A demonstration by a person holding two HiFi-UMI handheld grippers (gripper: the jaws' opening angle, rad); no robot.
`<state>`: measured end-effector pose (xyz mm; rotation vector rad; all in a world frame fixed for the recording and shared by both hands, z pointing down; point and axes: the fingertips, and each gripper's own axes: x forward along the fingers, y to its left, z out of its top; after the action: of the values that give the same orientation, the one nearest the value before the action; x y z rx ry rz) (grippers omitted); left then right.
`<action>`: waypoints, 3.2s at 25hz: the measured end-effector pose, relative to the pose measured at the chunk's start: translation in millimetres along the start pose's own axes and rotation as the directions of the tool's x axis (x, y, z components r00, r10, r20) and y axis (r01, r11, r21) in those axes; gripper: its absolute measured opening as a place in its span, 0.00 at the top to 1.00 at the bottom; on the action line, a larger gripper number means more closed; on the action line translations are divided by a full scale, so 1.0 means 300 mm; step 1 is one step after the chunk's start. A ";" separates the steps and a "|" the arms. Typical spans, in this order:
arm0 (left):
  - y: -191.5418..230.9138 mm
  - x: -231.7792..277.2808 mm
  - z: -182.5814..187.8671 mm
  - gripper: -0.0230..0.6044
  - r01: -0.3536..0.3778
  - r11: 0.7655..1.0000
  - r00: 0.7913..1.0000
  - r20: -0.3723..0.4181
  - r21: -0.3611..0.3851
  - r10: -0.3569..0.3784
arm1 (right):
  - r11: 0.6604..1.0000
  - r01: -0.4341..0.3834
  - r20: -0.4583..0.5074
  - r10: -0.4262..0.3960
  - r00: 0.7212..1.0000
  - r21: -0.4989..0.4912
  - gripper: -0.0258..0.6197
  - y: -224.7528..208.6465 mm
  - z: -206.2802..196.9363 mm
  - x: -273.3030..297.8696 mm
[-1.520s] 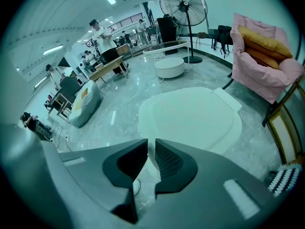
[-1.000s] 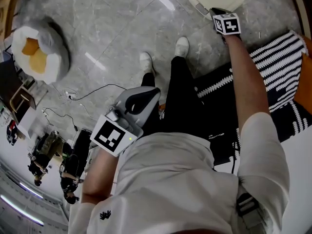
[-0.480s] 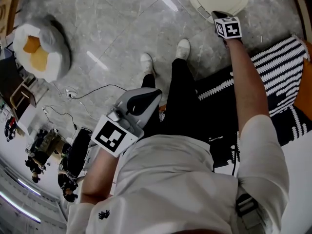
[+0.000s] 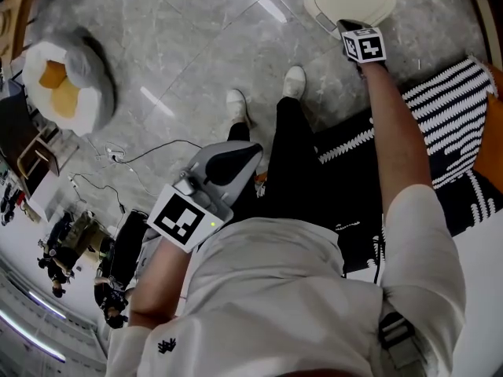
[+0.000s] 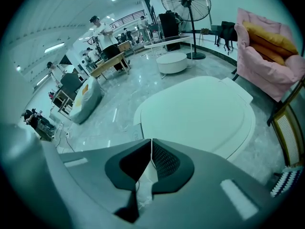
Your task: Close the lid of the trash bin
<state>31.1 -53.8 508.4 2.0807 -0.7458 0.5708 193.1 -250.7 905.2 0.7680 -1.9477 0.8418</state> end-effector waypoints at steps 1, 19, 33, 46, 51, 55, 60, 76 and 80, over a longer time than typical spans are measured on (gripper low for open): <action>-0.003 -0.007 0.005 0.87 0.002 1.000 1.000 0.005 0.005 -0.002 | 1.000 0.000 0.004 0.000 1.000 0.002 0.95 0.009 0.009 -0.011; -0.177 -0.286 0.033 0.87 0.151 0.952 0.982 0.075 0.265 -0.176 | 0.990 0.058 0.224 -0.086 0.971 0.129 0.95 0.420 0.036 -0.570; -0.207 -0.632 -0.086 0.87 0.207 0.850 0.959 0.073 0.485 -0.275 | 0.997 0.048 0.428 -0.067 0.901 0.057 0.95 1.199 -0.010 -1.104; -0.233 -0.868 -0.175 0.87 0.200 0.814 0.946 0.108 0.545 -0.304 | 0.986 0.127 0.619 -0.166 0.767 0.106 0.95 1.584 -0.001 -1.516; -0.239 -0.905 -0.215 0.87 0.214 0.806 0.943 0.098 0.552 -0.317 | 0.981 0.156 0.662 -0.195 0.723 0.119 0.95 1.668 -0.016 -1.619; -0.254 -0.923 -0.221 0.87 0.221 0.790 0.939 0.094 0.572 -0.331 | 0.977 0.171 0.683 -0.210 0.699 0.126 0.95 1.718 -0.020 -1.663; -0.282 -0.936 -0.227 0.87 0.221 0.780 0.932 0.109 0.585 -0.347 | 0.976 0.176 0.699 -0.213 0.683 0.124 0.95 1.764 -0.033 -1.692; -0.260 -0.969 -0.260 0.87 0.208 0.804 0.932 0.138 0.557 -0.336 | 0.976 0.183 0.716 -0.210 0.666 0.116 0.96 1.813 -0.037 -1.708; -0.269 -0.962 -0.265 0.87 0.213 0.801 0.931 0.132 0.559 -0.340 | 0.977 0.184 0.718 -0.208 0.665 0.112 0.96 1.815 -0.038 -1.717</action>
<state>-131.9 137.7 327.4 2.7598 -0.4059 0.4046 8.5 174.2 316.0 1.4775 -2.4709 0.4446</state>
